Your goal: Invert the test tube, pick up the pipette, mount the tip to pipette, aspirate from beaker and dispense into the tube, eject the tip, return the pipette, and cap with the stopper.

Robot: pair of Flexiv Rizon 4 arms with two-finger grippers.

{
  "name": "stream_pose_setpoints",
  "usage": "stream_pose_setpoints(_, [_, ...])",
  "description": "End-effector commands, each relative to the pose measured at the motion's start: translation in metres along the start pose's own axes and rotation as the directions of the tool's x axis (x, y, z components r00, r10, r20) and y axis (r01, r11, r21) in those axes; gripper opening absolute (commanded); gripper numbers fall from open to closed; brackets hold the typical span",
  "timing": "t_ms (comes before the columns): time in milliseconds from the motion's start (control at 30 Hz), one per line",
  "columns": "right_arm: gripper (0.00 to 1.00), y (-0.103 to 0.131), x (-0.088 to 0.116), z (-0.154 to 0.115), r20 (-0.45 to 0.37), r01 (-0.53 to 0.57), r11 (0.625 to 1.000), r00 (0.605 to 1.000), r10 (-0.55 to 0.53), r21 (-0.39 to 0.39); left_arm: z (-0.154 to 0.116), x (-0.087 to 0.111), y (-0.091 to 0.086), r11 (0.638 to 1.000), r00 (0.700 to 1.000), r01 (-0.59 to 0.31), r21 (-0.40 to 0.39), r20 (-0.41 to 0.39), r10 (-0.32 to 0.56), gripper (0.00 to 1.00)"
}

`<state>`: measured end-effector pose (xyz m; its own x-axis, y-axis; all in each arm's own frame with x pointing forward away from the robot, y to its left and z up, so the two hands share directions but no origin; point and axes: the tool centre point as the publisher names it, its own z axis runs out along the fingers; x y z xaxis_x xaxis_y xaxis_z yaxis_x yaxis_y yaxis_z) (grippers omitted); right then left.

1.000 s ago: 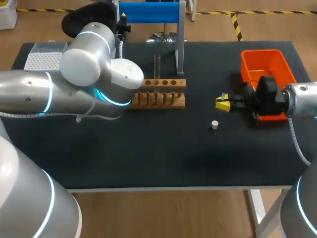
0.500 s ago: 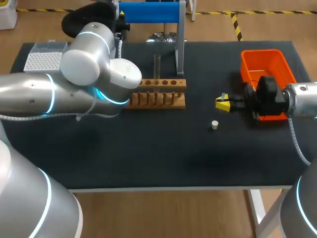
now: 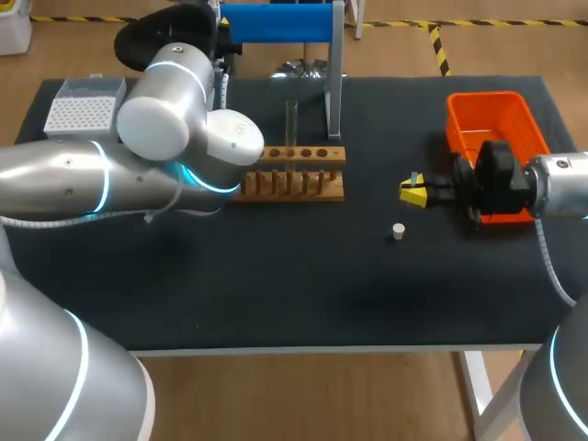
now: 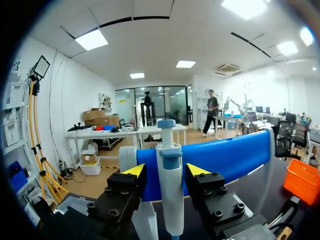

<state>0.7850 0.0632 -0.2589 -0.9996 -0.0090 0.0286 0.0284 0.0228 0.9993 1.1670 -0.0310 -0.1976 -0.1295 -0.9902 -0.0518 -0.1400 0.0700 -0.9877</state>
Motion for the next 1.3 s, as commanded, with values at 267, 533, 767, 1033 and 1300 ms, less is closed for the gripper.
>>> stream_pose_setpoints(267, [0.0, 0.0004, 0.0009, -0.0005, 0.001, 0.001, 1.0, 1.0, -0.001, 0.001, 0.0106, 0.0045, 0.0033, 1.0, 1.0, 0.006, 0.015, 0.015, -0.006, 0.46])
stream_pose_setpoints(533, [0.0, 0.0004, 0.0009, -0.0005, 0.001, 0.001, 1.0, 1.0, -0.001, 0.001, 0.0121, 0.005, 0.0031, 1.0, 1.0, 0.01, 0.023, 0.024, -0.011, 0.45])
stream_pose_setpoints(767, [0.0, 0.0004, 0.0009, -0.0005, 0.001, 0.001, 1.0, 1.0, -0.001, 0.001, 0.0124, 0.0055, 0.0049, 1.0, 0.999, 0.015, 0.02, 0.028, -0.016, 0.44])
stream_pose_setpoints(1033, [0.0, 0.0004, 0.0009, -0.0005, 0.001, 0.001, 1.0, 1.0, -0.001, 0.001, 0.0123, 0.0053, 0.0059, 1.0, 0.999, 0.021, 0.022, 0.034, -0.021, 0.43])
stream_pose_setpoints(1300, [0.0, 0.0004, 0.0009, -0.0005, 0.001, 0.001, 1.0, 1.0, -0.001, 0.001, 0.0121, 0.0054, 0.0062, 1.0, 0.999, 0.023, 0.021, 0.033, -0.024, 0.0])
